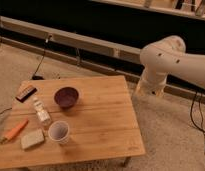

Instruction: Move the arm in a circular motion

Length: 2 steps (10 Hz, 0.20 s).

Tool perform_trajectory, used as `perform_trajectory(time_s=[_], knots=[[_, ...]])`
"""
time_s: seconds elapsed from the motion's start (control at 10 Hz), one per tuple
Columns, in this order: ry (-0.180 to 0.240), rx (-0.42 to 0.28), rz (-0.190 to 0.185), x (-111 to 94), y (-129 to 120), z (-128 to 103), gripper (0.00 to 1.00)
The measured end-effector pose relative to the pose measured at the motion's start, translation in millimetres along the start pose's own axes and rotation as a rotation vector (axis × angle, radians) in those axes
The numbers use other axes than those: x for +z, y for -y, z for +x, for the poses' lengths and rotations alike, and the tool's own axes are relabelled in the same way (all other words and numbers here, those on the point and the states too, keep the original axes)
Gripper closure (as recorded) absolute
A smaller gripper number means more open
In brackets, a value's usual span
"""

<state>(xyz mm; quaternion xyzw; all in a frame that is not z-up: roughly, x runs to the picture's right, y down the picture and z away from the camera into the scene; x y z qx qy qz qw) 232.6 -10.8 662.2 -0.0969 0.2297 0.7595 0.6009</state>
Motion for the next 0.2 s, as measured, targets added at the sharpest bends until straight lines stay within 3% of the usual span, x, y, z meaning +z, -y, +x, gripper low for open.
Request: perform_trajectory(time_s=[0.1, 0.2], knots=[[0.028, 0.023, 0.003, -4, -10, -32, 0.35], [0.033, 0.028, 0.009, -5, -20, -46, 0.35]])
